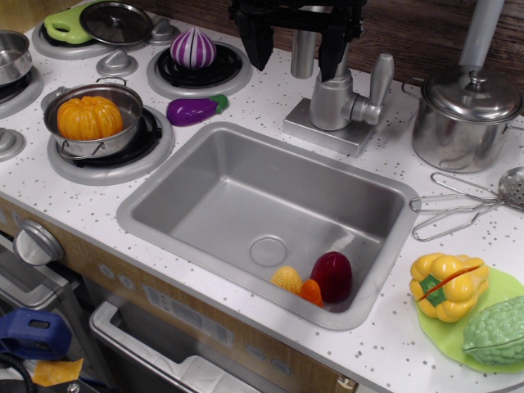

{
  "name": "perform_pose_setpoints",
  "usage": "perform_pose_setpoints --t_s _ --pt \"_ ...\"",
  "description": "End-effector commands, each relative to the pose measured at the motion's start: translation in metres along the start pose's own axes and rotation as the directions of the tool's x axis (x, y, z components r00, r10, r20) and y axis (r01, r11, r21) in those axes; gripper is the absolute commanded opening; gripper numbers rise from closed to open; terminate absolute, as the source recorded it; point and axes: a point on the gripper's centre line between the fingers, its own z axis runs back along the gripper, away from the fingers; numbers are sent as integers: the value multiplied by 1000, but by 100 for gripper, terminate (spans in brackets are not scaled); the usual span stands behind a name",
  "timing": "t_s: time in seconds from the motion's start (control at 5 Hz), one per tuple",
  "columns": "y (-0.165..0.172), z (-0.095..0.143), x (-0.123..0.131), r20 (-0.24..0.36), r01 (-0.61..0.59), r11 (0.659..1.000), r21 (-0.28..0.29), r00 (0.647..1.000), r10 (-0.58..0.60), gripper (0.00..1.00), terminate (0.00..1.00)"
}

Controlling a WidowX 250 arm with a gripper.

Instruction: Turn faucet front to left

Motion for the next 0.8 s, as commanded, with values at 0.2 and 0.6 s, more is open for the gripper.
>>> perform_pose_setpoints --t_s 0.2,0.6 --pt "5 -3 13 76 10 999 34 997 -12 100 0" --pt "12 4 40 200 13 992 126 979 -38 100 0"
